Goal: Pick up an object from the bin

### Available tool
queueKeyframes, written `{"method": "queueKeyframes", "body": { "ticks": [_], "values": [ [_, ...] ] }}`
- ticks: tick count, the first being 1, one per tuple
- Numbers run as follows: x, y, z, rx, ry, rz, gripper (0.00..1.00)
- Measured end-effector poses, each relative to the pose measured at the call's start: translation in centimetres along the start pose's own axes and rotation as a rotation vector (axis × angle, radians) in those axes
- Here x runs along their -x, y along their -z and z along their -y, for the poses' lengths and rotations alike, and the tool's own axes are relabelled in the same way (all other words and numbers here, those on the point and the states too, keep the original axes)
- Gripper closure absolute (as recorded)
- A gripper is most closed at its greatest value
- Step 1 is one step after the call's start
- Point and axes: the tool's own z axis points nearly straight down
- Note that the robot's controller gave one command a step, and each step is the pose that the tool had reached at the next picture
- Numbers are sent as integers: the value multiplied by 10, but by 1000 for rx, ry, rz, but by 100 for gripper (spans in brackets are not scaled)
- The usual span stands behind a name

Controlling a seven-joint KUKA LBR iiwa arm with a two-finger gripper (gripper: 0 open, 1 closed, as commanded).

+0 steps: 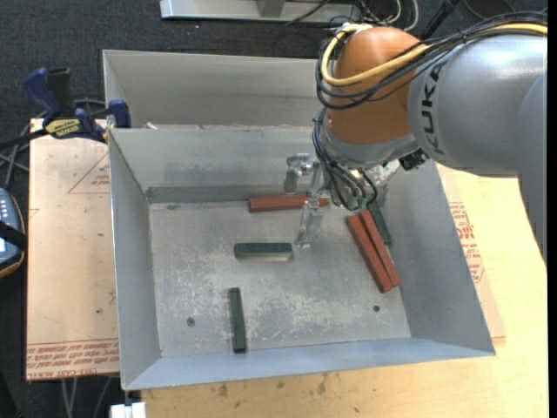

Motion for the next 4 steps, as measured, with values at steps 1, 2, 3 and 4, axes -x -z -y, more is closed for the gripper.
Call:
{"method": "queueKeyframes", "body": {
  "ticks": [1,2,3,4],
  "values": [
    [0,0,0,0,0,0,0],
    [-3,-66,-11,0,43,5,0],
    [-5,-128,-14,1,46,-2,0],
    [-10,-97,-24,0,3,-1,0]
  ]
}}
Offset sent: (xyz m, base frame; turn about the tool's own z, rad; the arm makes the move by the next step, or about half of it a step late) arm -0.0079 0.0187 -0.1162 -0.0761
